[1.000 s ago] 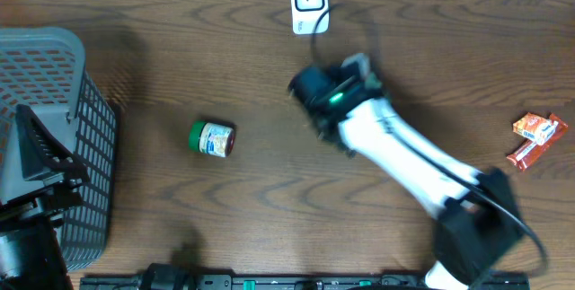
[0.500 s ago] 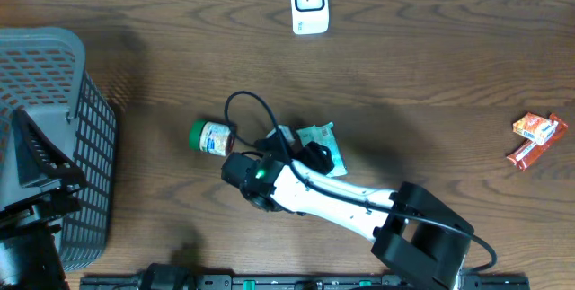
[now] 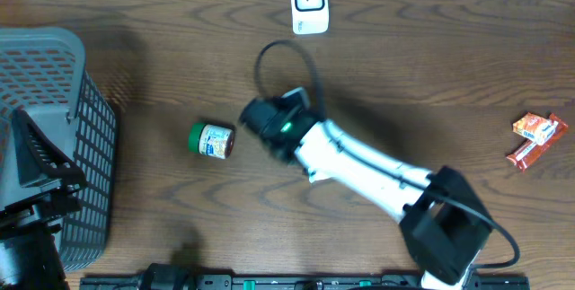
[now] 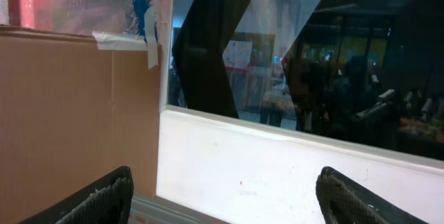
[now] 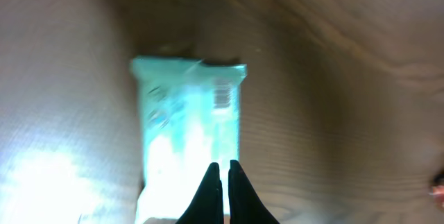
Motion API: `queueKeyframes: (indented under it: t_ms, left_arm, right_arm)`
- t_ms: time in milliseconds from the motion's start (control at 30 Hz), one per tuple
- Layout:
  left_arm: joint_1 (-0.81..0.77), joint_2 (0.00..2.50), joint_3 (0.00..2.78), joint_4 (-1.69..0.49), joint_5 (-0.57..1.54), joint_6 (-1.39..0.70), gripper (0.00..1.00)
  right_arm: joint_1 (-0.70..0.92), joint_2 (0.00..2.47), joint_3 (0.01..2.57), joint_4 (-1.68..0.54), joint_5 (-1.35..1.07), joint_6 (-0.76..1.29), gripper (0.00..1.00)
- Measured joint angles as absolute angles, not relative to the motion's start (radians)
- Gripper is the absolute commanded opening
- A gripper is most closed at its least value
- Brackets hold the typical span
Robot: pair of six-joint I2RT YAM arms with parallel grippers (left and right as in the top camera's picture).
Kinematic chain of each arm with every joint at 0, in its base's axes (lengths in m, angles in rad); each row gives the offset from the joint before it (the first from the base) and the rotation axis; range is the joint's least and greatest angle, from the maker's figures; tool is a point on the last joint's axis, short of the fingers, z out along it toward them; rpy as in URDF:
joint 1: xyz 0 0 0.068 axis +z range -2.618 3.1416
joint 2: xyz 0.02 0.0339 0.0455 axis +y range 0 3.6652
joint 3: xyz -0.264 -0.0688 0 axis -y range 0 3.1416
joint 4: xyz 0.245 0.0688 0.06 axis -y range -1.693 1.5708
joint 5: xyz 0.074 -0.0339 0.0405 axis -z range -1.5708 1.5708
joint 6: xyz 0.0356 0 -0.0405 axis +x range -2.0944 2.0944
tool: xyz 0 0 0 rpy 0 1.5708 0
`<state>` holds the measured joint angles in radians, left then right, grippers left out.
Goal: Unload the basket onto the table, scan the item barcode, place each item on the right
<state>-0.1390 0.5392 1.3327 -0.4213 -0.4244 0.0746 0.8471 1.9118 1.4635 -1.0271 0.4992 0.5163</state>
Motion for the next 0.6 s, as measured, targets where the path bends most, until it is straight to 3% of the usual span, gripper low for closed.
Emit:
queueKeyframes:
  t_ms: [233,367,600]
  left_arm:
    - [-0.139,0.539,1.333,-0.423,-0.424,0.075,0.84]
    - [-0.139,0.539,1.333,-0.424,-0.424,0.075,0.84]
    - [-0.139,0.539,1.333,-0.424,-0.424,0.075,0.84]
  right_arm:
    - [0.661,1.912,1.463,-1.029,0.063,0.494,0.01]
    - [0.712,1.912,1.44,-0.909,-0.073,0.48,0.01]
    - [0.826,1.912,1.277,-0.772,-0.08,0.524,0.01]
